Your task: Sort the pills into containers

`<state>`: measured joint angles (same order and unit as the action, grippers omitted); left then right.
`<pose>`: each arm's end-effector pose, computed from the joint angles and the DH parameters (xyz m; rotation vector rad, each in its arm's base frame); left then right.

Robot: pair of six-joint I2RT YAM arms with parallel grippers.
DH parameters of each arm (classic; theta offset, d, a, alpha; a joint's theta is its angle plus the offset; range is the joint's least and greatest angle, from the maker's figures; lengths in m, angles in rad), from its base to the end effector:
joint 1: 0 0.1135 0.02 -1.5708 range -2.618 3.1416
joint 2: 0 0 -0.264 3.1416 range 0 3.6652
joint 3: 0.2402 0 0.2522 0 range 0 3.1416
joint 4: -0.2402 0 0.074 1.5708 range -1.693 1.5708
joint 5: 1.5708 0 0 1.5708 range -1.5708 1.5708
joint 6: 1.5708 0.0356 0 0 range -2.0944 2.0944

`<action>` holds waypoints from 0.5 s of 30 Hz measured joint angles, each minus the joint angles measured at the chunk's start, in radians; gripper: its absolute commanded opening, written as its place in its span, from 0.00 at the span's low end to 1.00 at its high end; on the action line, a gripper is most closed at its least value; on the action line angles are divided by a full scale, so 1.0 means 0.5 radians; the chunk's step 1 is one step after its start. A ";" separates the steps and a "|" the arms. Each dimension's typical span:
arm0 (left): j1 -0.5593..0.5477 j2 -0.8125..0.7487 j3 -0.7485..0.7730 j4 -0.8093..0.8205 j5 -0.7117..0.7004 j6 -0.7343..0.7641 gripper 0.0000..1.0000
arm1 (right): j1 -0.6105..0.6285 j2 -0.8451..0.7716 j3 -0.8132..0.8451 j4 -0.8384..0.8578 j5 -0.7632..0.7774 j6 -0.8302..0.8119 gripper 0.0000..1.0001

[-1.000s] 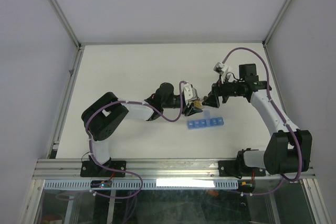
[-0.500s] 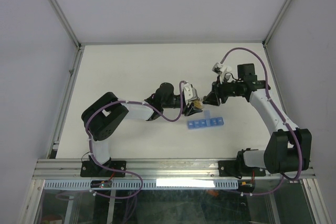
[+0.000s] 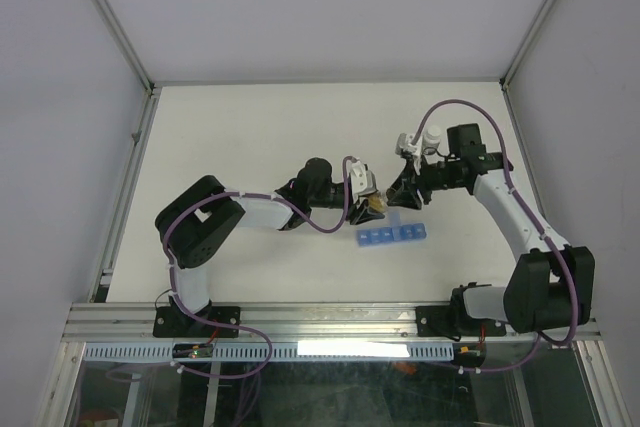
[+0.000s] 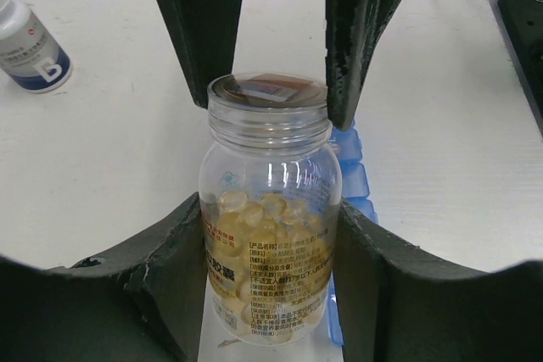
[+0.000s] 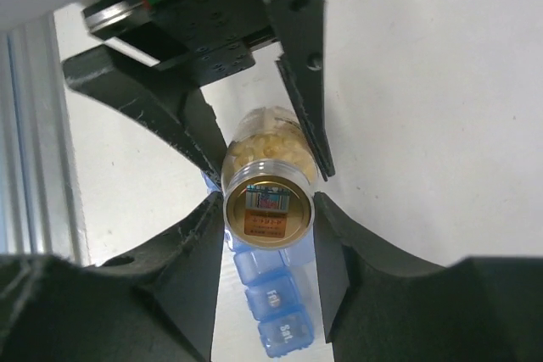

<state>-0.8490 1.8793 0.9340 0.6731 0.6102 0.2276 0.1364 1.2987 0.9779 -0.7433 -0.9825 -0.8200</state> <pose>0.2434 -0.3074 0.1738 1.3331 1.3667 -0.9877 0.2396 0.0628 0.2655 -1.2824 1.8123 0.9176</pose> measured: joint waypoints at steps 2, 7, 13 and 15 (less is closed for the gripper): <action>0.000 0.000 0.000 -0.021 0.039 0.014 0.00 | 0.034 -0.001 0.027 -0.123 0.008 -0.319 0.14; 0.011 0.000 0.000 -0.031 0.084 0.044 0.00 | 0.092 0.117 0.201 -0.451 0.052 -0.937 0.19; 0.017 0.000 -0.002 -0.063 0.092 0.051 0.00 | 0.107 0.192 0.259 -0.597 0.057 -1.261 0.84; 0.017 0.000 -0.002 -0.051 0.092 0.047 0.00 | 0.108 0.185 0.256 -0.573 0.069 -1.170 0.99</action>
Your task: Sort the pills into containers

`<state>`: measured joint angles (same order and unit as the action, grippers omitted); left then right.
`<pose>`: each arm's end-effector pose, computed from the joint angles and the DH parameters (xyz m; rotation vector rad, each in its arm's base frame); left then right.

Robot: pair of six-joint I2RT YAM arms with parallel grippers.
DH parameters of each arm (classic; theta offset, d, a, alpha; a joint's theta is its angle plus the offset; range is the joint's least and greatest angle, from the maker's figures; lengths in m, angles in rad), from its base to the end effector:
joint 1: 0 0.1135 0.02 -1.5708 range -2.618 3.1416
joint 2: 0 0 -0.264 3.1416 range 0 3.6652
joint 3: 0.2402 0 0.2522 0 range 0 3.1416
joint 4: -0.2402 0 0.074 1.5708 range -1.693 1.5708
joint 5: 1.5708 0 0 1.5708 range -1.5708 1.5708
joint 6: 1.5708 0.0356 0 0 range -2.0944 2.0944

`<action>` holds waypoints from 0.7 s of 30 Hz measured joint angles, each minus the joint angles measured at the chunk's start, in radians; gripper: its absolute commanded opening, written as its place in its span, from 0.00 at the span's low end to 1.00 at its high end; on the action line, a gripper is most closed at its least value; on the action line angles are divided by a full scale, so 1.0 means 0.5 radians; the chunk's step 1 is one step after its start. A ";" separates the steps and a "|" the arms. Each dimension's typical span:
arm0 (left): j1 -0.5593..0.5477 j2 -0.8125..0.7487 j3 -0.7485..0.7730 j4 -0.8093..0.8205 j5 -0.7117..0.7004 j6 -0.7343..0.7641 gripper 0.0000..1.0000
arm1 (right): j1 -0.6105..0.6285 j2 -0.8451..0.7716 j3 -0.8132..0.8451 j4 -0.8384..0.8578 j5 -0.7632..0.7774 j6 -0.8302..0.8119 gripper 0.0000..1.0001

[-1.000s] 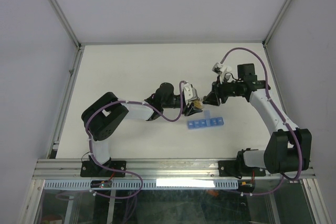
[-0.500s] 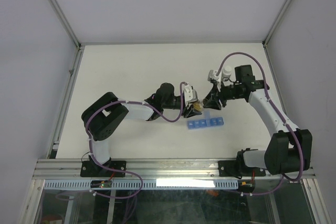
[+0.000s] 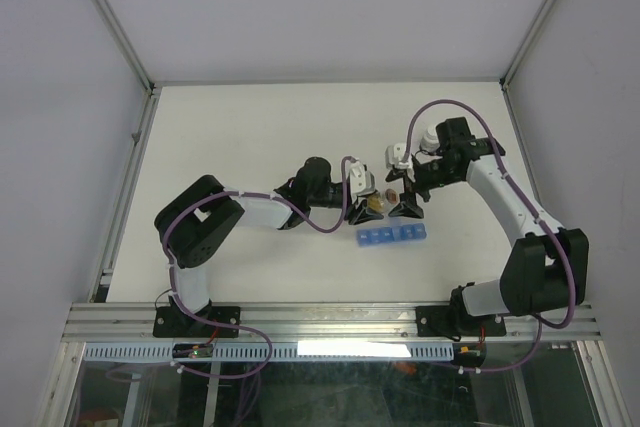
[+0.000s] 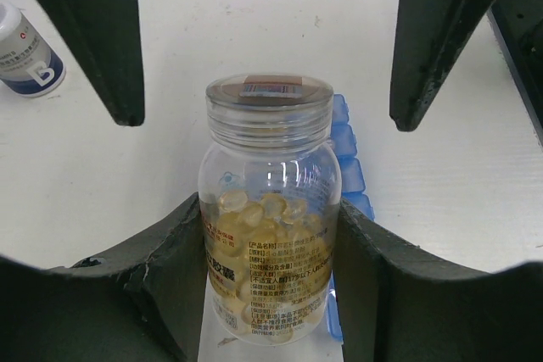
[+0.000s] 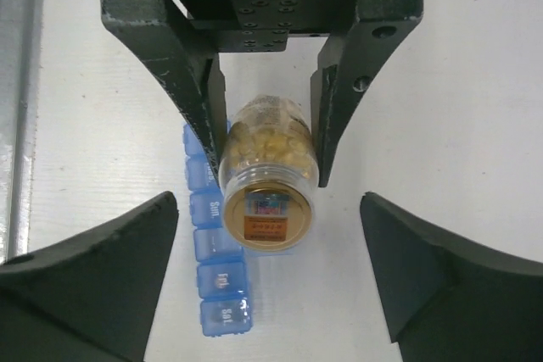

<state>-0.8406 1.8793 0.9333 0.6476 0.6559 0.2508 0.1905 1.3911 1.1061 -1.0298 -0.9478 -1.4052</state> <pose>0.2438 -0.3049 0.1714 1.3737 1.3559 -1.0113 0.2388 0.0755 0.2703 -1.7405 1.4870 0.7942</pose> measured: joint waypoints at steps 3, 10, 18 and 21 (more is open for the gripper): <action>0.000 -0.001 0.000 0.024 0.000 -0.001 0.00 | -0.008 -0.018 0.002 0.090 0.018 0.222 0.99; 0.000 -0.001 0.000 0.063 -0.002 -0.002 0.00 | -0.268 -0.204 -0.021 0.167 -0.237 0.662 0.99; 0.000 -0.013 -0.012 0.130 -0.021 -0.017 0.00 | -0.515 -0.411 -0.292 0.774 -0.514 1.845 0.99; 0.000 -0.014 -0.021 0.146 -0.043 -0.023 0.00 | -0.455 -0.399 -0.294 0.831 -0.401 1.965 0.99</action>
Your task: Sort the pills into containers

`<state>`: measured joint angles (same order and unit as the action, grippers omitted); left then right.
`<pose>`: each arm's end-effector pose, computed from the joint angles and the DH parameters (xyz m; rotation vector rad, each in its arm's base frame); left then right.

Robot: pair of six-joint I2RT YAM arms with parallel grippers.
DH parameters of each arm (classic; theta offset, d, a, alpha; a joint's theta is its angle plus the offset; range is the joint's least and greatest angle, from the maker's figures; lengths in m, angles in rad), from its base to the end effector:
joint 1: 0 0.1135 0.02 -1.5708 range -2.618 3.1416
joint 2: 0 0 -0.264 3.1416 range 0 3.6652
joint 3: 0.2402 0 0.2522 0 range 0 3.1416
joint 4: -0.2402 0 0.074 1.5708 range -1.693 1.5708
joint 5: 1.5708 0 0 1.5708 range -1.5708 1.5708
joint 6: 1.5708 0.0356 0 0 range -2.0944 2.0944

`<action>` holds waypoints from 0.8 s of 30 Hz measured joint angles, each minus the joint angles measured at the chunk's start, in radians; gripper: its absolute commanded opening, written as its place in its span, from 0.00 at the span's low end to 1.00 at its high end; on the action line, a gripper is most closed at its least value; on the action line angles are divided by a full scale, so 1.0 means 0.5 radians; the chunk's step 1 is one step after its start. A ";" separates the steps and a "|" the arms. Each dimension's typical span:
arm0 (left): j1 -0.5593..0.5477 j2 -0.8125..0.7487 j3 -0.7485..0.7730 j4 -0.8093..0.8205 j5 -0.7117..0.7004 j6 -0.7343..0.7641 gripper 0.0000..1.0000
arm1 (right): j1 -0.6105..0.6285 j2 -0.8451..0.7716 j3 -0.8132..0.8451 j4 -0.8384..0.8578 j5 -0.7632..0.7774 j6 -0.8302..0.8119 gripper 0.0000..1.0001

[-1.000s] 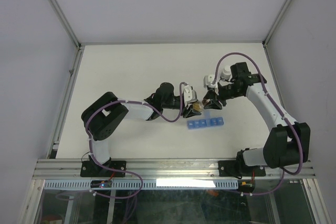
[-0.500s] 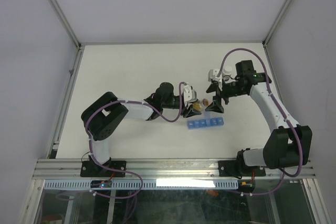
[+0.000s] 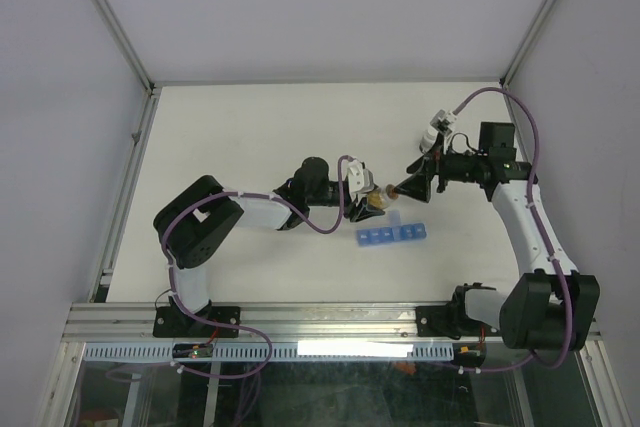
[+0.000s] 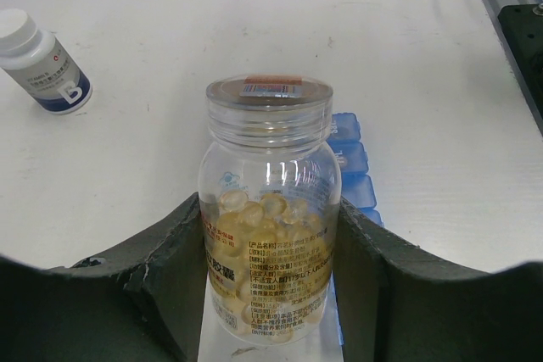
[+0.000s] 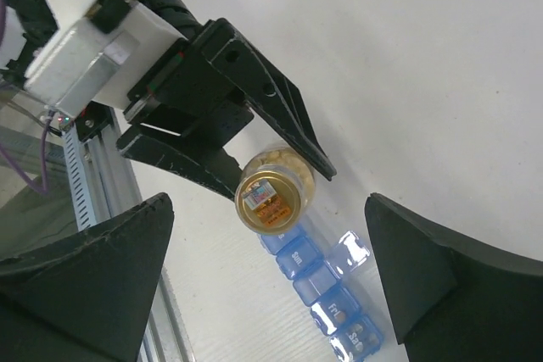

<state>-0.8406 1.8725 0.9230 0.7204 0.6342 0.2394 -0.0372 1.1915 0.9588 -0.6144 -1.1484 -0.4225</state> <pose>0.2443 -0.3045 0.1780 1.3322 1.3074 -0.9907 0.2342 0.0238 0.2942 -0.8557 1.8522 1.0774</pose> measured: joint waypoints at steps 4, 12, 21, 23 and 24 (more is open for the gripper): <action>0.000 0.000 -0.002 0.014 -0.011 -0.017 0.00 | 0.098 0.024 -0.001 0.036 0.177 0.053 0.98; 0.000 0.000 -0.002 0.013 -0.016 -0.030 0.00 | 0.288 0.126 -0.009 0.038 0.479 0.057 0.86; 0.000 0.000 -0.002 0.010 -0.034 -0.031 0.00 | 0.372 0.189 -0.010 0.027 0.565 0.050 0.62; 0.000 0.000 -0.002 0.009 -0.054 -0.031 0.00 | 0.380 0.189 -0.010 0.021 0.563 0.048 0.55; 0.000 0.000 -0.002 0.008 -0.060 -0.032 0.00 | 0.381 0.189 -0.009 0.018 0.558 0.047 0.50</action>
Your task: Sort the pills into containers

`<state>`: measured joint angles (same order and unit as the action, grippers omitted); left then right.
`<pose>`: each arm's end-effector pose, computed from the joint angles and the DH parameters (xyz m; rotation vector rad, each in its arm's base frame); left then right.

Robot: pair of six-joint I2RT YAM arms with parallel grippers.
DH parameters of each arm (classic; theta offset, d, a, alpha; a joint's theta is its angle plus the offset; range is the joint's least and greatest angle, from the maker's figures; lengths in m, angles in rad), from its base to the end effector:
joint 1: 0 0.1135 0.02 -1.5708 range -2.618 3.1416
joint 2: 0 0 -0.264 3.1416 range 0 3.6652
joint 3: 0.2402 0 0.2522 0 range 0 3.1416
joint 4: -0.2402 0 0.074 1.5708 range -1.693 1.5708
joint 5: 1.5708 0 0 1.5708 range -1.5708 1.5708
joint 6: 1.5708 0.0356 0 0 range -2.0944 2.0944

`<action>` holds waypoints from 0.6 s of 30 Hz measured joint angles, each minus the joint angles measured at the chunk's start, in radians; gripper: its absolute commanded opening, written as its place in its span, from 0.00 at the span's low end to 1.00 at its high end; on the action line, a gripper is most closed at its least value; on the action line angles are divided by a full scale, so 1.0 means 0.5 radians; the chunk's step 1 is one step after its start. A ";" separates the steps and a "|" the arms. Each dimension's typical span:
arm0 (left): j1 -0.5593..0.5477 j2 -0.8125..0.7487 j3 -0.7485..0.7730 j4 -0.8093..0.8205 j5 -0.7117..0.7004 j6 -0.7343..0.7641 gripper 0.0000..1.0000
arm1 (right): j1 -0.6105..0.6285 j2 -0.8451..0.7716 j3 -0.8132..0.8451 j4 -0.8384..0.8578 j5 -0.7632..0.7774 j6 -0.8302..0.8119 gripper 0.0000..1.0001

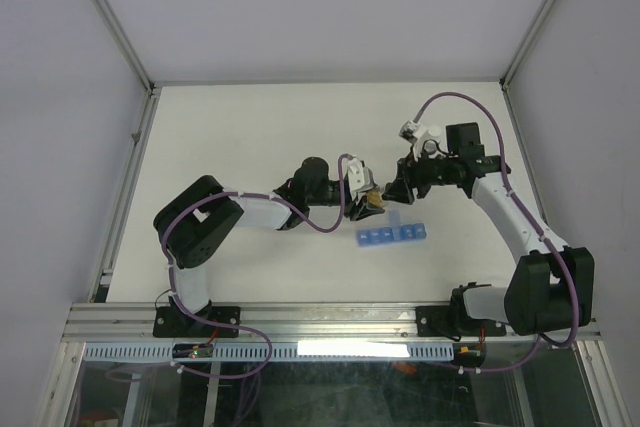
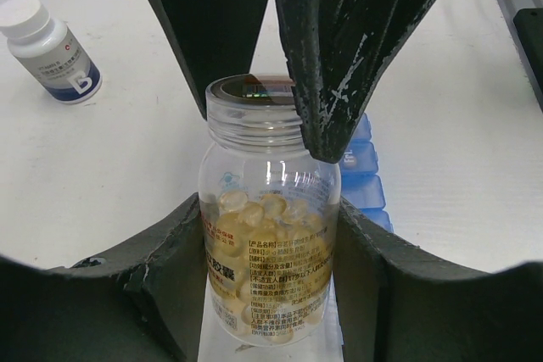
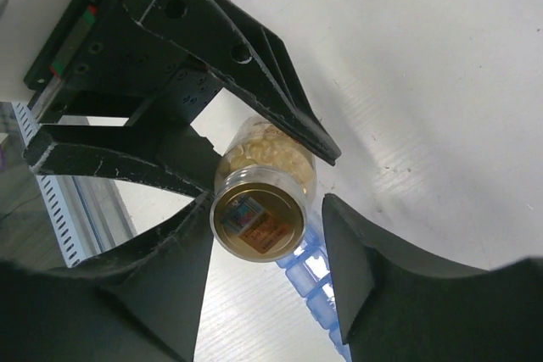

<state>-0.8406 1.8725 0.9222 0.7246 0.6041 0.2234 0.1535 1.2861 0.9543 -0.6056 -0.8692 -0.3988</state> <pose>0.2453 -0.3043 0.1780 1.3047 1.3315 -0.9748 0.2472 0.0658 0.2656 -0.9449 2.0762 0.9485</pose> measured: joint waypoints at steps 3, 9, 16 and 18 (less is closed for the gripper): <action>0.000 0.000 0.000 -0.006 -0.017 -0.001 0.00 | 0.008 -0.001 0.000 -0.024 -0.031 -0.013 0.34; 0.000 0.000 0.000 -0.013 -0.002 -0.003 0.00 | 0.007 -0.002 0.002 -0.063 -0.060 -0.143 0.17; -0.005 0.000 0.001 -0.096 0.080 0.018 0.00 | 0.056 -0.005 0.010 -0.286 -0.136 -0.921 0.17; -0.006 0.000 0.000 -0.130 0.123 0.038 0.00 | 0.095 0.010 0.047 -0.452 -0.117 -1.330 0.18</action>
<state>-0.8436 1.8725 0.9222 0.6598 0.6655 0.2424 0.2012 1.2911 0.9779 -0.8318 -0.9279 -1.0637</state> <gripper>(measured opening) 0.509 0.428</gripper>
